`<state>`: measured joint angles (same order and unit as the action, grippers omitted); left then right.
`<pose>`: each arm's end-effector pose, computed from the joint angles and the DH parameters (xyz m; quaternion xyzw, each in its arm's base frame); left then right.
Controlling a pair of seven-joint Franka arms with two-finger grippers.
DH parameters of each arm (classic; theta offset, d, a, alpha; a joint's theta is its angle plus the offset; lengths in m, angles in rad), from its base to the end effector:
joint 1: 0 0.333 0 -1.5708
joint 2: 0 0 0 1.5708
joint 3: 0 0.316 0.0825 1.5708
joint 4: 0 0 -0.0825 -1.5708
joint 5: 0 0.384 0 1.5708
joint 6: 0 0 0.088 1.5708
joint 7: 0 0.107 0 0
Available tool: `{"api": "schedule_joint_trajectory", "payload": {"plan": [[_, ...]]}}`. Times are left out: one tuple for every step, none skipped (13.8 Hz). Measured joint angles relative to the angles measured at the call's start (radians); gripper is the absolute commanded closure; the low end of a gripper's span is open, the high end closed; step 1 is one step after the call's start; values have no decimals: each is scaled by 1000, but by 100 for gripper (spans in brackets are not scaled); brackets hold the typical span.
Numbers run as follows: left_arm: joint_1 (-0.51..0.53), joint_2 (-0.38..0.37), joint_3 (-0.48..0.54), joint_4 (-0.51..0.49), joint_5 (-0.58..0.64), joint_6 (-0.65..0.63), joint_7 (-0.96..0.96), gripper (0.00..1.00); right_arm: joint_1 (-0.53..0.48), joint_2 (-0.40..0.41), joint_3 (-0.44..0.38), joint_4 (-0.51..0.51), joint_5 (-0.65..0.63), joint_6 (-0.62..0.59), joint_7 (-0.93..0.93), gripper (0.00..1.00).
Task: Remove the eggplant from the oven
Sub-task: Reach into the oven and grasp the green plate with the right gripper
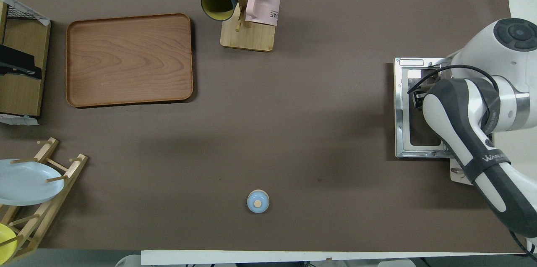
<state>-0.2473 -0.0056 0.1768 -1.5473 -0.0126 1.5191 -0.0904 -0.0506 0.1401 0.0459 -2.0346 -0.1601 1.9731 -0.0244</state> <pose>0.5463 -0.0397 0.6341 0.9999 0.0097 -0.0119 0.0059 0.5539 -0.0132 0.3625 0.9915 0.0484 -0.1011 0.0654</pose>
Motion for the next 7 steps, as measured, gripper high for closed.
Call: {"api": "schedule_joint_trajectory", "payload": {"plan": [[0,0,0,0,0,0,0,0,0,-4,0,-9,-13,3,0,91],[0,0,0,0,0,0,0,0,1,-8,0,-14,-32,3,-3,99],[0,0,0,0,0,0,0,0,4,-11,1,-15,-55,2,-9,100],[0,0,0,0,0,0,0,0,14,-14,3,-14,-80,-2,-13,100],[0,0,0,0,0,0,0,0,43,-19,4,-7,-100,-12,-13,100],[0,0,0,0,0,0,0,0,95,-21,4,13,-103,-31,-2,100],[0,0,0,0,0,0,0,0,165,-19,6,47,-103,-65,42,100]]}}
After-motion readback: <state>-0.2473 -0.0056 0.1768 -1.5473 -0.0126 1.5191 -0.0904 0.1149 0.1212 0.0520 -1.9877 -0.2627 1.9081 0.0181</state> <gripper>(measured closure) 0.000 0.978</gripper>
